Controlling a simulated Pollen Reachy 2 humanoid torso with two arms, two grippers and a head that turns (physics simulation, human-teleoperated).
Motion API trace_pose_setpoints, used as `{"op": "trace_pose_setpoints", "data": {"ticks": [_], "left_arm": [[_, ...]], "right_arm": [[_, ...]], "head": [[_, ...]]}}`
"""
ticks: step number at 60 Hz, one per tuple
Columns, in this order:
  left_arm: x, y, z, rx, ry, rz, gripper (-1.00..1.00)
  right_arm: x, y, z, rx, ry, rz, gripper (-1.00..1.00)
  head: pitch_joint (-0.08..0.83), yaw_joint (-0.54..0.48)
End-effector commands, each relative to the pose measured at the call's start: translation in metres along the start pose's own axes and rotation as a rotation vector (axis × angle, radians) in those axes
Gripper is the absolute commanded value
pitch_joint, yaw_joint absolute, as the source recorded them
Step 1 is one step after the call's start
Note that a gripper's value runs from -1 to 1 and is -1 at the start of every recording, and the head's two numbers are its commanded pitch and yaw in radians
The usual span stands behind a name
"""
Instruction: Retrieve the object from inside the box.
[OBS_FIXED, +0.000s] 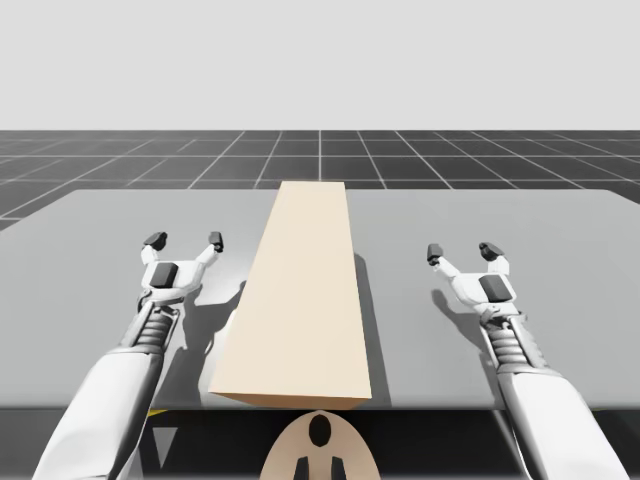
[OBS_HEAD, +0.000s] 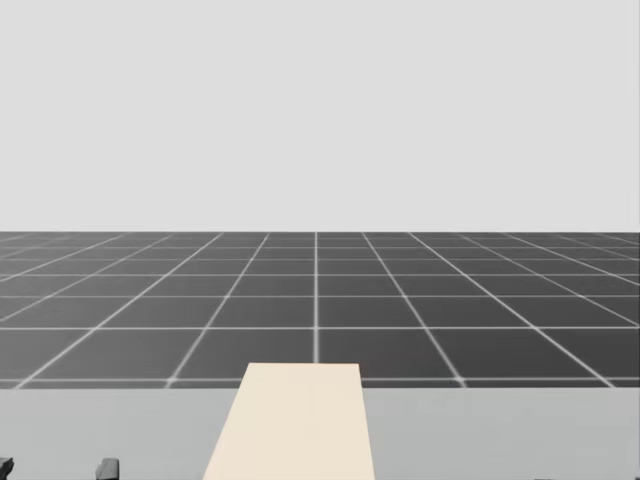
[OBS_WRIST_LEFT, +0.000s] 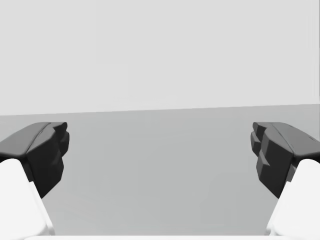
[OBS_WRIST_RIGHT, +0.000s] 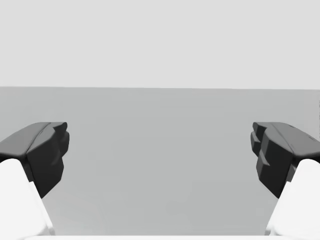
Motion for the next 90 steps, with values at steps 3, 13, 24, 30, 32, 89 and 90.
{"op": "trace_pose_setpoints", "data": {"ticks": [3, 13, 24, 30, 32, 89, 90], "left_arm": [[-0.002, -0.001, -0.001, -0.006, 0.007, -0.005, -1.0], [-0.015, -0.006, -0.003, -0.071, 0.124, -0.039, -1.0], [-0.028, -0.025, 0.003, -0.23, 0.214, -0.098, -1.0], [-0.029, -0.036, 0.011, -0.339, 0.227, -0.105, -1.0], [-0.029, -0.039, 0.014, -0.38, 0.226, -0.108, -1.0], [-0.023, -0.081, 0.065, -0.902, 0.1, -0.131, -1.0], [-0.023, -0.082, 0.065, -0.902, 0.1, -0.132, -1.0]], "right_arm": [[-0.001, 0.001, 0.002, 0.008, 0.018, 0.029, -1.0], [-0.013, 0.005, 0.001, 0.091, 0.14, 0.033, -1.0], [-0.021, 0.017, 0.004, 0.238, 0.192, 0.043, -1.0], [-0.023, 0.026, 0.008, 0.329, 0.195, 0.035, -1.0], [-0.023, 0.03, 0.009, 0.369, 0.191, 0.023, -1.0], [-0.032, 0.131, 0.025, 0.984, -0.122, -0.134, -1.0], [-0.033, 0.133, 0.024, 0.99, -0.12, -0.136, -1.0]], "head": [[-0.007, -0.01], [-0.009, -0.01], [-0.008, -0.01], [-0.009, -0.01], [-0.009, -0.01], [0.024, -0.02], [0.025, -0.02]]}}
